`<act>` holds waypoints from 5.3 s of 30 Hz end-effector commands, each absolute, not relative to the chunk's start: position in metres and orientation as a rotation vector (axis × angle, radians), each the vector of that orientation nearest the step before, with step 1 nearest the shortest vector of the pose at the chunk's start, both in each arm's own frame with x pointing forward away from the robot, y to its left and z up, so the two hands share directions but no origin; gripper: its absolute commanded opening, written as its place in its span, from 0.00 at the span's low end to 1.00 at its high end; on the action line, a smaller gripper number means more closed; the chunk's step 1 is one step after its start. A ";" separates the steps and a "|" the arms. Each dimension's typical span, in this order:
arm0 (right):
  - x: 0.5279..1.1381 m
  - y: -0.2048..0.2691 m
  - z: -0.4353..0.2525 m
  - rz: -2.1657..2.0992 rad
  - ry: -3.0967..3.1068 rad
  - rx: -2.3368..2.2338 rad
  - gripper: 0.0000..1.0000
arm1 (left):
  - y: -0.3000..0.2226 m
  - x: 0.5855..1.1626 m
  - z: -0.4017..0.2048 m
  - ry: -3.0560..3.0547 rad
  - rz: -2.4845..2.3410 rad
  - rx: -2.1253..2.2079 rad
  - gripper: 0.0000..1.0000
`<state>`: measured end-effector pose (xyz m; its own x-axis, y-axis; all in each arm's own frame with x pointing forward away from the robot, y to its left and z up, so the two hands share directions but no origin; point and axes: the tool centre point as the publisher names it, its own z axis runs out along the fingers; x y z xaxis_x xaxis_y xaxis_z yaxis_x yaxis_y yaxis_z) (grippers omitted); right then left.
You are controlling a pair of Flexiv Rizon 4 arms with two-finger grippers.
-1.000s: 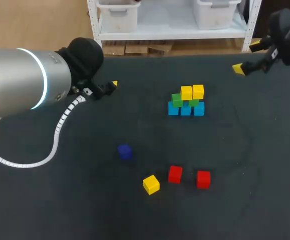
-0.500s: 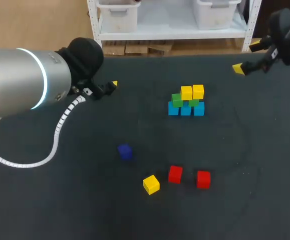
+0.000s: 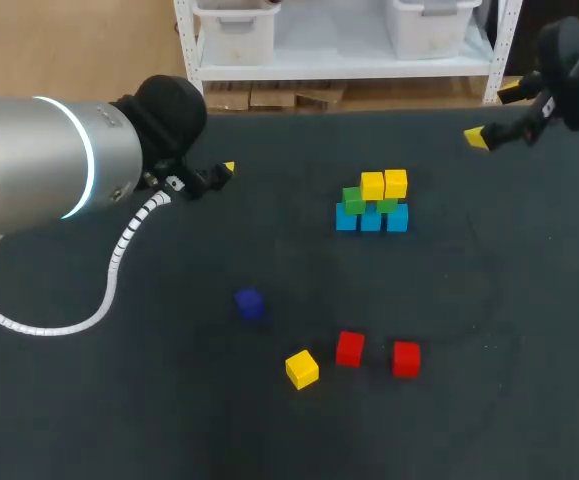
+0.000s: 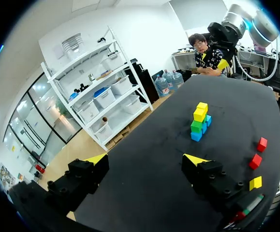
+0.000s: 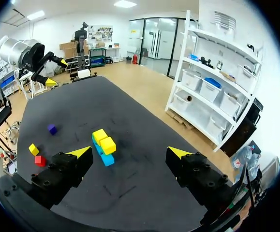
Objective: Place the blue cubes, place green cubes on the blue cubes, place the yellow cubes on the green cubes, then place the red cubes on the yellow cubes, and place purple cube on the red cubes.
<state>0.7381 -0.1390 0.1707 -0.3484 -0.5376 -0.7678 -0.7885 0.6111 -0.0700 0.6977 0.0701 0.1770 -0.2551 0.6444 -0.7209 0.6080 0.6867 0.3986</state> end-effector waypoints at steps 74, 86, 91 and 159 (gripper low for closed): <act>0.739 -0.140 0.170 0.407 2.039 -1.045 1.00 | -0.063 0.515 0.056 2.534 -0.220 1.680 1.00; 0.739 -0.140 0.170 0.407 2.039 -1.045 1.00 | -0.064 0.488 0.031 2.658 -0.127 1.613 1.00; 0.739 -0.140 0.170 0.407 2.039 -1.045 1.00 | -0.053 0.484 0.025 2.693 -0.090 1.563 1.00; 0.739 -0.140 0.170 0.407 2.039 -1.045 1.00 | -0.052 0.700 0.118 2.260 0.250 2.167 0.00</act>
